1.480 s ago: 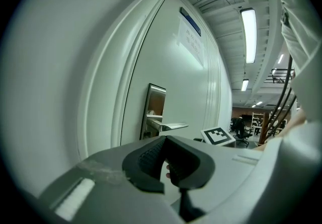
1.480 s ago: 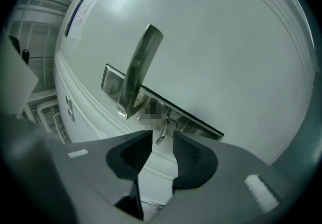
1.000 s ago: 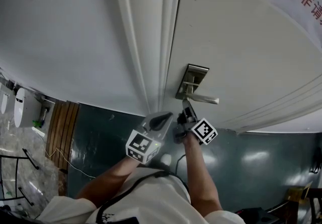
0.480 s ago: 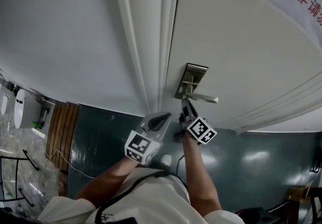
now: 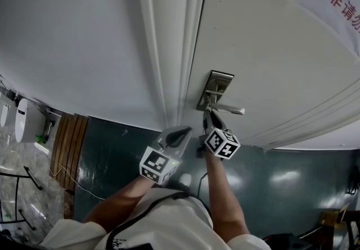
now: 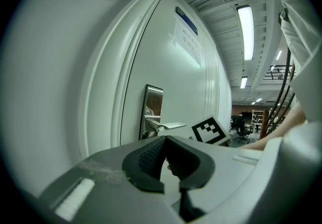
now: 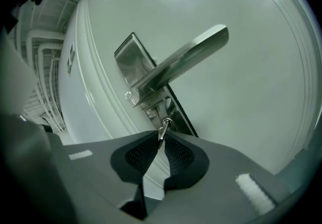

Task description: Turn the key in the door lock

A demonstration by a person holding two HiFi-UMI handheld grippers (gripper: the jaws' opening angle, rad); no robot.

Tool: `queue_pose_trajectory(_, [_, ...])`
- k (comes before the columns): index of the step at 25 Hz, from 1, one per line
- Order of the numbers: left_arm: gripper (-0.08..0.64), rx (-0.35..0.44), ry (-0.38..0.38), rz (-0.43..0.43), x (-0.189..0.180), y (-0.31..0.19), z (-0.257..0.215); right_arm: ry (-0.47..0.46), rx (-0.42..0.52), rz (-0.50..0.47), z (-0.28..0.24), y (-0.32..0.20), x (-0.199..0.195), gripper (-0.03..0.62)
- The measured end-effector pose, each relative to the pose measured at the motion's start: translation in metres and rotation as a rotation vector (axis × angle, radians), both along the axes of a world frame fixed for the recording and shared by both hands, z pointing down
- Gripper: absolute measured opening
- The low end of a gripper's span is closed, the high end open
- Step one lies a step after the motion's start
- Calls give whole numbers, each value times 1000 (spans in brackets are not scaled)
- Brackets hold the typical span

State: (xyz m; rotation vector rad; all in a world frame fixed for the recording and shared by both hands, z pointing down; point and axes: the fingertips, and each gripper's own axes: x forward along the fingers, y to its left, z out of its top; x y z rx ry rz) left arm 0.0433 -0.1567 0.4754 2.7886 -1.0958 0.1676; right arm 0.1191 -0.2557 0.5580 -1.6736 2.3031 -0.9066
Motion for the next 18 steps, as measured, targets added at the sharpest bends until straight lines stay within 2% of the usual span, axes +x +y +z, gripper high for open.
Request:
queue_pose_trajectory(8, [5, -7, -6, -2, -10, 6, 1, 288, 0, -7, 0, 2, -3, 52])
queue_pose_trajectory(18, [5, -10, -4, 17, -20, 11, 2, 523, -5, 4, 1, 2, -5, 52])
